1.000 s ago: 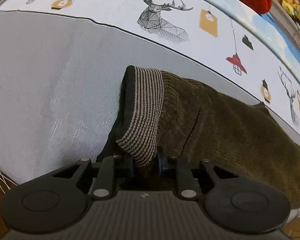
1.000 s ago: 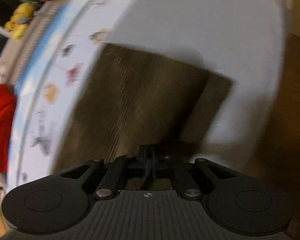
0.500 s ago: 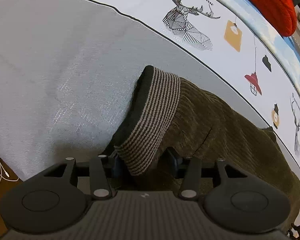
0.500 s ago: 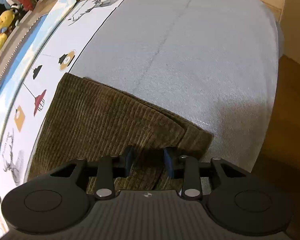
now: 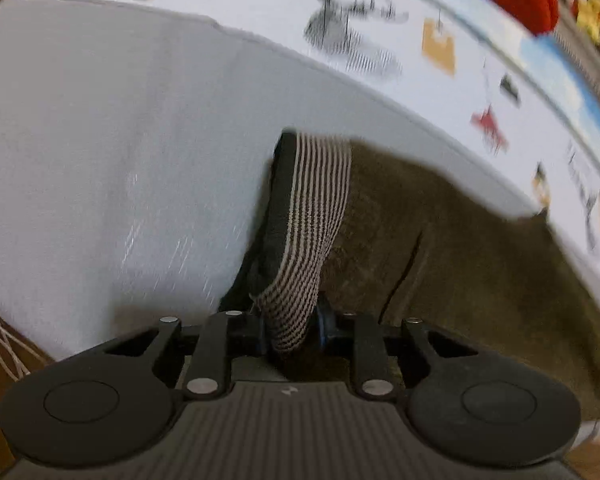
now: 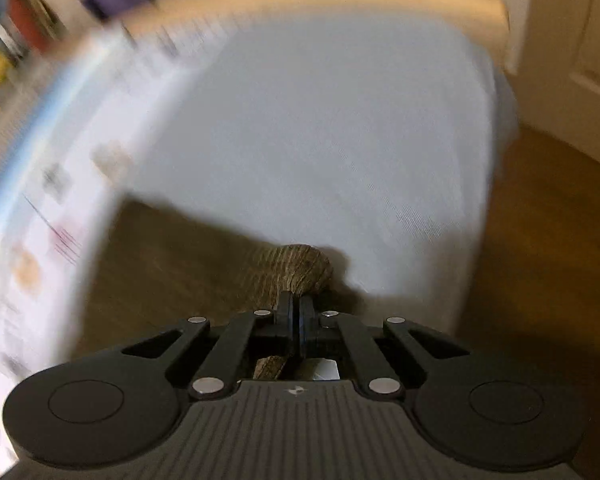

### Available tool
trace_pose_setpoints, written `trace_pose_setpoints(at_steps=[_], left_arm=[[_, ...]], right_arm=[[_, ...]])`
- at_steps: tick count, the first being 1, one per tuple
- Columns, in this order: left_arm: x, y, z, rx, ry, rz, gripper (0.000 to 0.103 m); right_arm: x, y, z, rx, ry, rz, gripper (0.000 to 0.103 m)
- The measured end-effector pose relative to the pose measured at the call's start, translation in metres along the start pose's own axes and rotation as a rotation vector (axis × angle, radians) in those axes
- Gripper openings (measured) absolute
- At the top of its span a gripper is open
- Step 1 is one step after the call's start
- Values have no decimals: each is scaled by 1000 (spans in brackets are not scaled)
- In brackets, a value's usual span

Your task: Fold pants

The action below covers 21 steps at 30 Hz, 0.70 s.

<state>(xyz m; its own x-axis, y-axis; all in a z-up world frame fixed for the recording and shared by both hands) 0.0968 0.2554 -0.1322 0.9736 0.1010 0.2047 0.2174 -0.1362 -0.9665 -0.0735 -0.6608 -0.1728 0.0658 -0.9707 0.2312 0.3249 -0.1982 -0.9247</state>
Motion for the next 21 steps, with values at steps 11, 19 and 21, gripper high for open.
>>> trace_pose_setpoints(at_steps=[11,19,21], left_arm=[[22,-49,-31,124,175,-316,39],[20,-8,-68,27,348,-155,37],[7,29,-58,135,366,51,15]], right_arm=[[-8,-60,54,84,-273,-286,13],[-77,-62,141,347,-536,-127,31],[-107,-60,169,405,-643,-68,33]])
Point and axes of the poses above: each gripper's, at about its wrist camera, not at the fingertips, and y roughly the way its jaws point, z to its left, x to its top, the point moved 4 cm from there along y, roughly the way its jaws point, and after that the axes turned 12 degrees about y, right-handed, at the moved point
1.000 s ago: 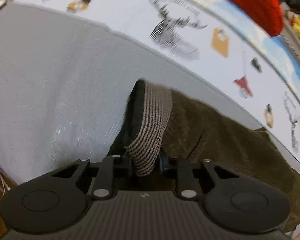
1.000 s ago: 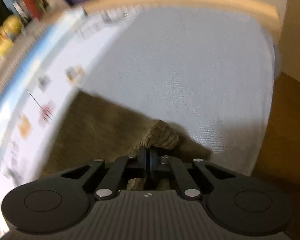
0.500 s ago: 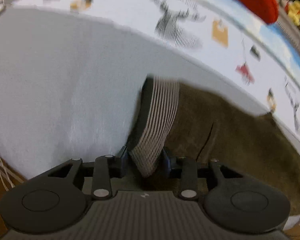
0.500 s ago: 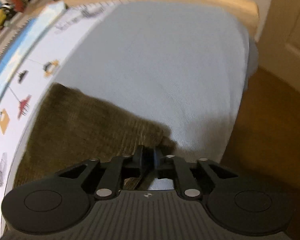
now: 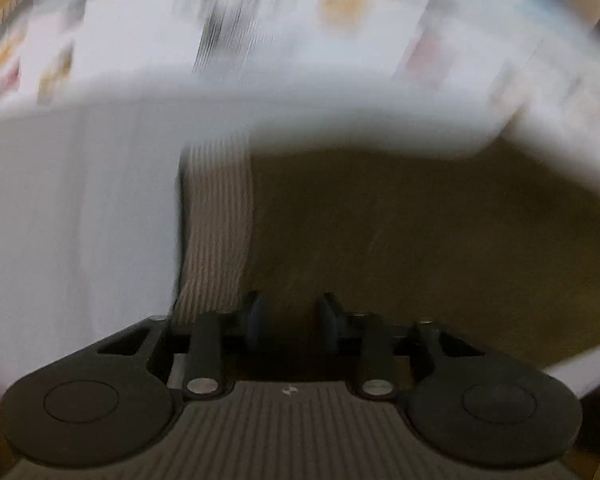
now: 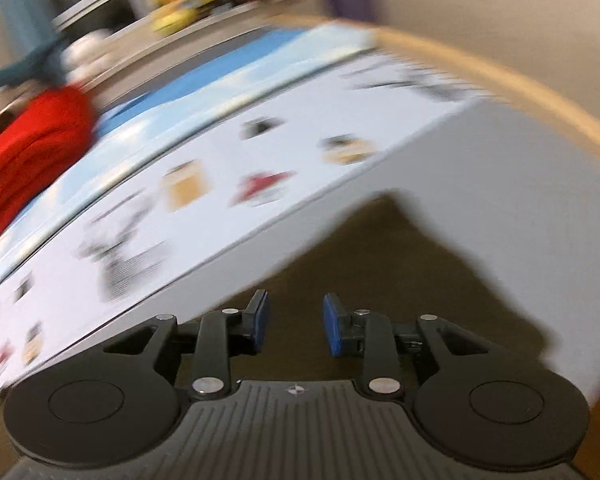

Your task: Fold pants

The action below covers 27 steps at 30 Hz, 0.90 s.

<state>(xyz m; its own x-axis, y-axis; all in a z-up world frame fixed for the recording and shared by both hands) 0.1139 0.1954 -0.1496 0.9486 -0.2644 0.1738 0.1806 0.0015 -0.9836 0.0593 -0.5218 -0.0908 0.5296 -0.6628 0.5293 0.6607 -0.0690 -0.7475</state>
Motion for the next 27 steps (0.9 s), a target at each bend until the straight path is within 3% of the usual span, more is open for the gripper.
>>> trace_pose_setpoints(at_steps=[4,8,10,16,20,24,27], left_arm=[[3,-3,2,-6,-8,-28,16],[5,-4,7,-24,-32,-34,18],[5,-5,7,-31,-38,-43,20],[6,-22,16,-57,-85,-94,24],[8,-22,19,-73,-98,-94,24],[9,-20,21,-81,-89,-92,24],[9,-19,23,-92,-96,-91,24]], right_arm=[[-21,30,65,83,-228,98,44],[-53,57,119,86,-427,174,45],[-67,63,153,132,-489,194,45],[-116,66,264,376,-606,269,45],[-153,76,325,478,-651,352,45],[-181,97,363,519,-644,456,45],[-199,123,378,485,-656,518,45]])
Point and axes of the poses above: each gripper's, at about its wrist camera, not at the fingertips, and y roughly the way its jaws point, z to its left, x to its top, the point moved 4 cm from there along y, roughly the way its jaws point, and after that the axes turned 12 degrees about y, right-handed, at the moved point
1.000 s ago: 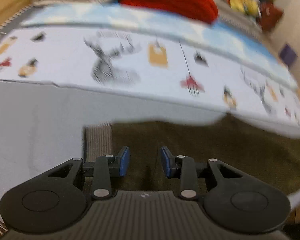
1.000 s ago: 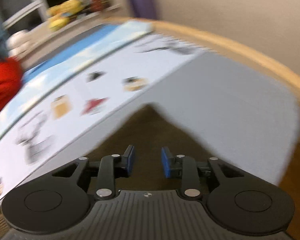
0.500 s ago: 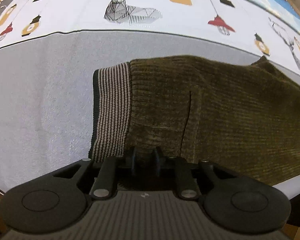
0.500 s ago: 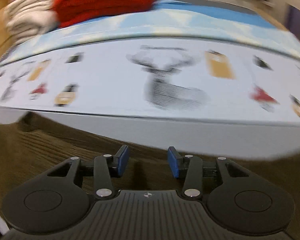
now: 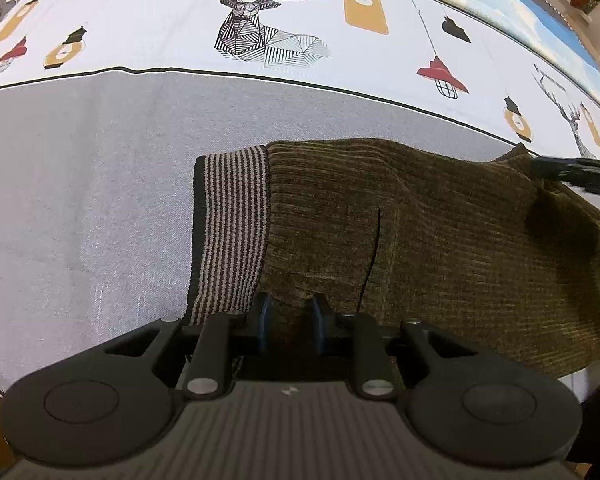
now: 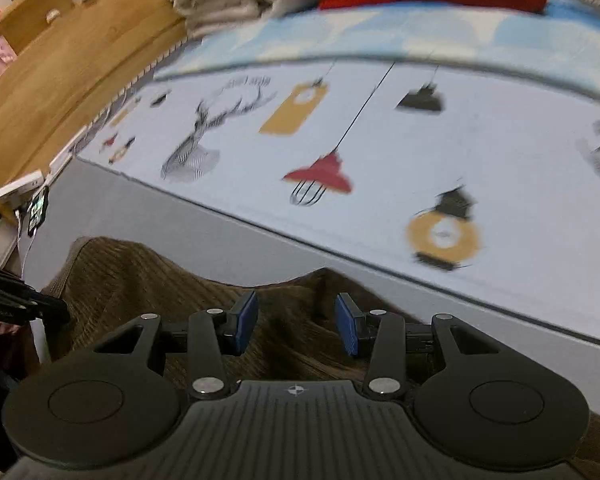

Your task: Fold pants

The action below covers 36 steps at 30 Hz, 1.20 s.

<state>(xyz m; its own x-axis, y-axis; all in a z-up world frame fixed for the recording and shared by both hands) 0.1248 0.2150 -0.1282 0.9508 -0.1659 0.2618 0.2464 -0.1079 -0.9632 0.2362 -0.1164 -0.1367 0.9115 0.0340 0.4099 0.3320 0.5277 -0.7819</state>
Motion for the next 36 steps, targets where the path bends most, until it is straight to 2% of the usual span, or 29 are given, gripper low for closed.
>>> trace_pose_setpoints(at_steps=[1,2,3,4,6,9,12,16,18,20,25,28,32,36], left_arm=[[0,1,1,-3,0,0,24],[0,1,1,-4,1,1,24],[0,2,1,-6,2,2,24],[1,2,1,-7,1,1,24],[2,2,1,-7,1,-3,24],[4,1,3,4,2,-15,24],[6,-2,3,0,-20,-30,24],[16,-16,-1,11,-24,-119,24],[21,-25,-5,-13,-34,-181,24],[25,-27,-9,-29,-39,-199,24],[26,-15,-15,37,-28,-122,25],[29,-17,-22,26,-25,-140,25],[33,-13,-32,37,-6,-134,25],[39,-10,-41,48,14,-135,25]], right_arm=[[0,8,-2,-12,1,22,44],[2,15,-3,-5,5,40,39],[5,18,-3,16,8,36,13],[11,16,-2,26,7,1,9],[27,5,1,66,32,-76,9],[29,4,6,18,-6,-118,9],[25,1,-5,-130,-17,-151,11],[32,-38,-48,-251,123,-267,11],[28,-64,-76,-294,184,-312,11],[20,-87,-104,-328,234,-327,11],[-9,-141,-177,-482,328,-372,19],[-35,-182,-232,-606,464,-435,29],[-73,-233,-305,-786,628,-516,34],[-109,-260,-362,-891,761,-536,40]])
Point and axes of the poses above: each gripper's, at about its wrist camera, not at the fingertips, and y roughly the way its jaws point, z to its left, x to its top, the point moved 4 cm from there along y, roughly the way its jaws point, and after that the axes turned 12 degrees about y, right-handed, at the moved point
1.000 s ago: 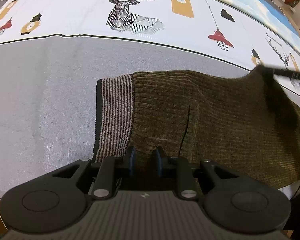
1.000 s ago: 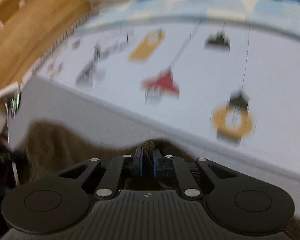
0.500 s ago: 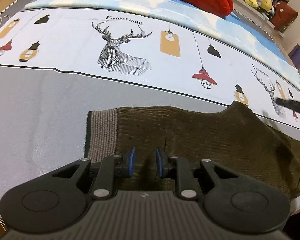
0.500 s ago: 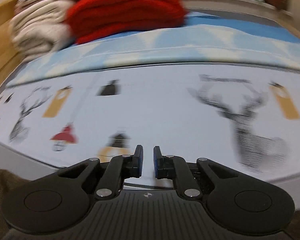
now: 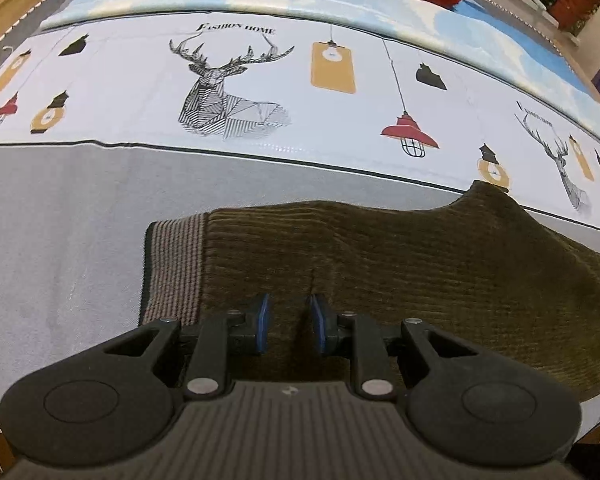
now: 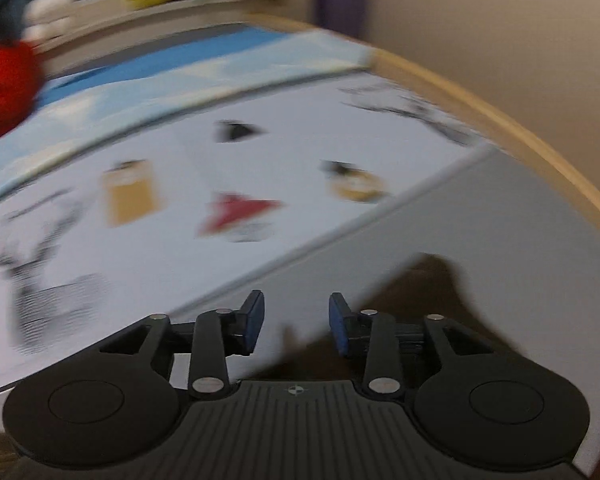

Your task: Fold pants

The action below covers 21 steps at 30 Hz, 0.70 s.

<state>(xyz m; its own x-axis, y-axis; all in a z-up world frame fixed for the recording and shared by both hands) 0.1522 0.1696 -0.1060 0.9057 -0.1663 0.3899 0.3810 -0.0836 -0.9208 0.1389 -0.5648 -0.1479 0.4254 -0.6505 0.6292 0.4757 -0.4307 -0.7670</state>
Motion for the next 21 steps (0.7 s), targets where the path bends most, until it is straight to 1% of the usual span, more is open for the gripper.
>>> trace_pose_setpoints(at_steps=[3,5,6,9,11,12,13,14,15,16,18,19,20,21], left_arm=[[3,2,-5,7,7,-1,25],[5,3,-8,11,10,1,25],[6,4,-11,12,12,3,25],[8,6,-18,16,27,5,25],[9,8,-23,12,48,6,25],[9,9,-25,12,53,6,25],[10,10,-28,11,59,4,25],[11,10,-30,9,66,0,25],[12,10,-31,6,71,-3,25],[12,10,-32,5,76,-6,25],[13,11,-32,6,82,-8,25],[13,11,-31,7,81,-10,25],[13,11,-29,9,79,-10,25],[12,11,-27,11,76,-9,25]], right_arm=[[4,18,-27,-30,80,33,42],[7,29,-34,-30,106,51,47],[7,34,-35,-33,107,58,49],[7,45,-31,-70,64,62,49],[10,45,-27,-109,34,36,25],[14,42,-27,-109,56,22,17],[21,36,-32,-97,120,1,14],[29,31,-41,-86,217,-29,14],[34,27,-48,-87,280,-48,13],[37,28,-54,-78,329,-45,13],[36,39,-60,-62,360,7,15],[34,43,-65,-59,379,26,17],[34,44,-71,-60,399,32,22],[35,42,-74,-62,405,34,35]])
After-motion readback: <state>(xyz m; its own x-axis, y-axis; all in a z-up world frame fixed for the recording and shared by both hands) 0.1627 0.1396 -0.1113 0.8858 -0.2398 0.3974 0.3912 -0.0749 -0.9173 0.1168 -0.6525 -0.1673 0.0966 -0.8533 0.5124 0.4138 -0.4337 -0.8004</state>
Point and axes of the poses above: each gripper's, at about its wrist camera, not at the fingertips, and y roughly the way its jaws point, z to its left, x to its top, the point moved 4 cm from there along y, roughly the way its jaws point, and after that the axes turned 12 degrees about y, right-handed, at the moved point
